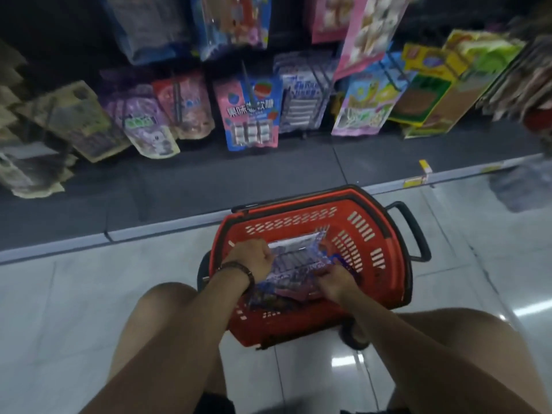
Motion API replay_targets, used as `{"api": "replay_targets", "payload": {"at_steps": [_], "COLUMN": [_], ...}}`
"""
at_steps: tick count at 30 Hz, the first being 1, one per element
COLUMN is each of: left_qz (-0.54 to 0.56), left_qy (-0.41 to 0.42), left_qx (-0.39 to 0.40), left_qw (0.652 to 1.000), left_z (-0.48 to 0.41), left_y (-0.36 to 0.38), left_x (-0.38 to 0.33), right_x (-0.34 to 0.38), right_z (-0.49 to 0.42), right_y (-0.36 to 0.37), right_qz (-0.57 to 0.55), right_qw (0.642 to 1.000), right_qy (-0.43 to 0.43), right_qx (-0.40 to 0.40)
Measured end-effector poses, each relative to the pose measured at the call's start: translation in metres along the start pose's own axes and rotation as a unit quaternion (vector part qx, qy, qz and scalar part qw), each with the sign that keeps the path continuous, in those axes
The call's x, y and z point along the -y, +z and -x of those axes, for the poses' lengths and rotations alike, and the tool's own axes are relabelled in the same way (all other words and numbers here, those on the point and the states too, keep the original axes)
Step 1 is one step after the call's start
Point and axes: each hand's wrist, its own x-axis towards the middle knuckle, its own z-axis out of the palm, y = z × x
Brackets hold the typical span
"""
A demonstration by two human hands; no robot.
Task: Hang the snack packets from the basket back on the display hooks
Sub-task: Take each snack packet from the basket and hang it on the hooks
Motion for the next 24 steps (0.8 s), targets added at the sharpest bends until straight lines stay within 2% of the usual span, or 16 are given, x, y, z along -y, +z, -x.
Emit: {"api": "replay_targets", "payload": {"at_steps": [3,6,9,13,16,21,24], "left_qz": [0.000,0.000,-0.004,-0.017,-0.022,-0.022,-0.028], "left_qy": [-0.004,-0.025,-0.035,-0.035,-0.036,-0.053,-0.058], "left_qx": [0.005,-0.018,-0.019,0.007,0.026,0.030,0.032], "left_qw": [1.000,1.000,0.999,0.999,0.999,0.998,0.997], "left_z": [-0.016,-0.031,-0.037,-0.040,-0.044,-0.047,-0.048], "left_y": [-0.001,-0.001,0.002,0.006,0.010,0.015,0.015], "left_x": [-0.010,-0.013,-0.014,-0.009,-0.003,0.000,-0.001], "right_x": [0.001,-0.013,-0.013,-0.003,-0.017,-0.021,-0.013], "right_z": [-0.020,-0.063,-0.094,-0.096,-0.112,-0.121,-0.120], "right_y": [0.008,0.013,0.018,0.023,0.033,0.038,0.040], "right_qz": [0.045,0.162,0.312,0.442,0.465,0.395,0.410], "right_qw": [0.999,0.987,0.949,0.889,0.878,0.915,0.908], "right_qy": [0.025,0.003,-0.038,-0.109,-0.110,-0.079,-0.087], "right_qx": [0.010,0.001,0.002,0.055,0.044,0.021,-0.005]}}
